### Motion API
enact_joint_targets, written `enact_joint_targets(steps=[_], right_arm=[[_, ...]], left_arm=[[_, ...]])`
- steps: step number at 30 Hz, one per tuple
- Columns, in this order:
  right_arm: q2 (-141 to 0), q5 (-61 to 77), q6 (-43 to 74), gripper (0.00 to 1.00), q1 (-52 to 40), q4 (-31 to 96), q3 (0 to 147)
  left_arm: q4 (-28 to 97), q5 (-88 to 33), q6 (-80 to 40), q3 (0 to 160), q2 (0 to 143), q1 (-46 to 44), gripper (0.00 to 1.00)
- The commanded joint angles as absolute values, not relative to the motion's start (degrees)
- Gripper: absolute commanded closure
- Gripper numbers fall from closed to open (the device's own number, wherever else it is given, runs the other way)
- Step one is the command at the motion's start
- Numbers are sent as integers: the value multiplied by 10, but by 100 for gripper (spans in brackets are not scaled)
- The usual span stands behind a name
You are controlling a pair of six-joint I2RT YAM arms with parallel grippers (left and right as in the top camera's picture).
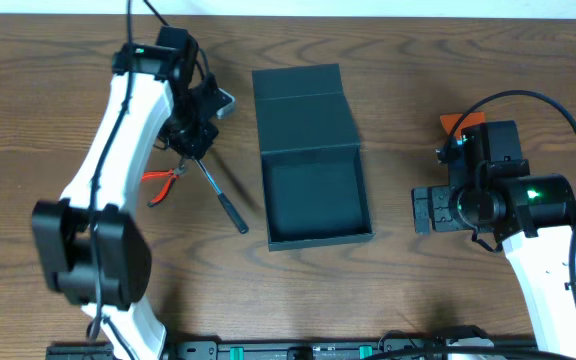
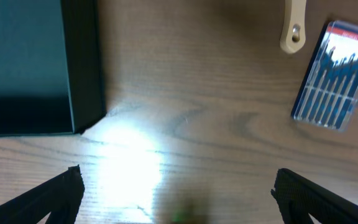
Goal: Pack container
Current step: 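Carry the hammer with the left gripper over the green box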
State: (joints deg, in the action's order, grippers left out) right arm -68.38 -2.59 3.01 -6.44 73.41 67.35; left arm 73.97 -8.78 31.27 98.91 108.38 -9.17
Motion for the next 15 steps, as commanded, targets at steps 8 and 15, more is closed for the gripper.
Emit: enact_joint_targets(steps=[8, 15], right_arm=[[-685, -45, 124, 1, 23, 735, 684], [-685, -1, 104, 1, 166, 726, 684]], left_arm=[[743, -158, 85, 991, 978, -169, 94], [686, -108, -34, 991, 975, -288, 94]])
